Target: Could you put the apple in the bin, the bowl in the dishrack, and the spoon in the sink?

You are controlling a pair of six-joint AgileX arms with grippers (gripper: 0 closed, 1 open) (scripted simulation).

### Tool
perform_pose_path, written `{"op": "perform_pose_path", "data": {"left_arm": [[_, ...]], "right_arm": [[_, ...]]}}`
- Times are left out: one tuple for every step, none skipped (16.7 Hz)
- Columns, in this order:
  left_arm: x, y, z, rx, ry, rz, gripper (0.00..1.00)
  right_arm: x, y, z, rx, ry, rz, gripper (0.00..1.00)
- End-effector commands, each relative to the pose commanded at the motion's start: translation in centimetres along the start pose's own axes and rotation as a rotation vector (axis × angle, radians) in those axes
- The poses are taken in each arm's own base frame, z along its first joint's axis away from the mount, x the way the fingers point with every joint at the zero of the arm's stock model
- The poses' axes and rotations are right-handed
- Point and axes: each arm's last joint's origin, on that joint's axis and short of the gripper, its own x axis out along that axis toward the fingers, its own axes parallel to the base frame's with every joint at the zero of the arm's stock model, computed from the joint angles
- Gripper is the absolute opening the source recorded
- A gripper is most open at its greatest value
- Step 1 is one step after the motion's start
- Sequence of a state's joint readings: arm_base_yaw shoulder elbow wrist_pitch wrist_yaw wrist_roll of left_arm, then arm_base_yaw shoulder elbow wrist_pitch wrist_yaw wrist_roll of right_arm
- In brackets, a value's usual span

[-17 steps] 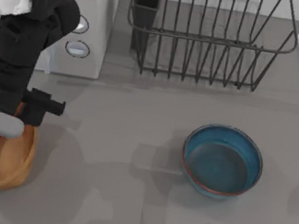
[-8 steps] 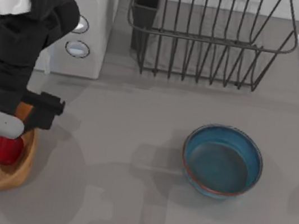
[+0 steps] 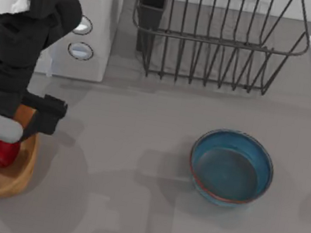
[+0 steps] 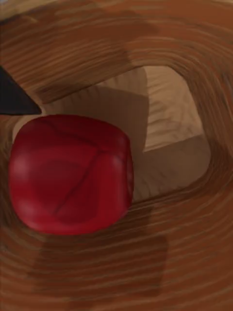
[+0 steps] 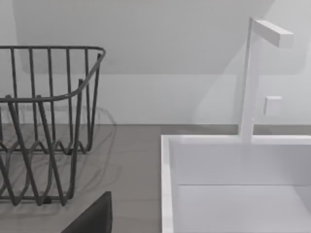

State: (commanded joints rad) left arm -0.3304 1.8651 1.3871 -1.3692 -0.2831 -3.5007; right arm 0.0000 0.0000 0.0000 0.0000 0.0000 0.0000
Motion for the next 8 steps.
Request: {"op": "perform_pose_path", "data": {"left_arm": [[-0.4, -0.2, 0.3, 0.019, 0.021, 0.011, 1.00], [-0.9, -0.6, 0.6, 0.044, 0.049, 0.026, 1.00], [-1.5, -1.0, 1.1, 0.074, 0.084, 0.042, 1.00], [-2.2, -1.5, 1.7, 0.112, 0.129, 0.060, 1.00], [-3.0, -2.1, 2.4, 0.158, 0.181, 0.077, 1.00], [-3.7, -2.8, 3.3, 0.210, 0.239, 0.092, 1.00], [-4.4, -3.5, 4.2, 0.270, 0.301, 0.101, 1.00], [-5.1, -4.2, 5.2, 0.337, 0.369, 0.105, 1.00]], "right_arm": [[0.0, 0.0, 0.0, 0.000, 0.000, 0.000, 1.00], [0.0, 0.0, 0.0, 0.000, 0.000, 0.000, 1.00], [0.0, 0.0, 0.0, 0.000, 0.000, 0.000, 1.00], [0.0, 0.0, 0.0, 0.000, 0.000, 0.000, 1.00], [0.0, 0.0, 0.0, 0.000, 0.000, 0.000, 1.00], [0.0, 0.0, 0.0, 0.000, 0.000, 0.000, 1.00], [0.0, 0.0, 0.0, 0.000, 0.000, 0.000, 1.00], [0.0, 0.0, 0.0, 0.000, 0.000, 0.000, 1.00]]}}
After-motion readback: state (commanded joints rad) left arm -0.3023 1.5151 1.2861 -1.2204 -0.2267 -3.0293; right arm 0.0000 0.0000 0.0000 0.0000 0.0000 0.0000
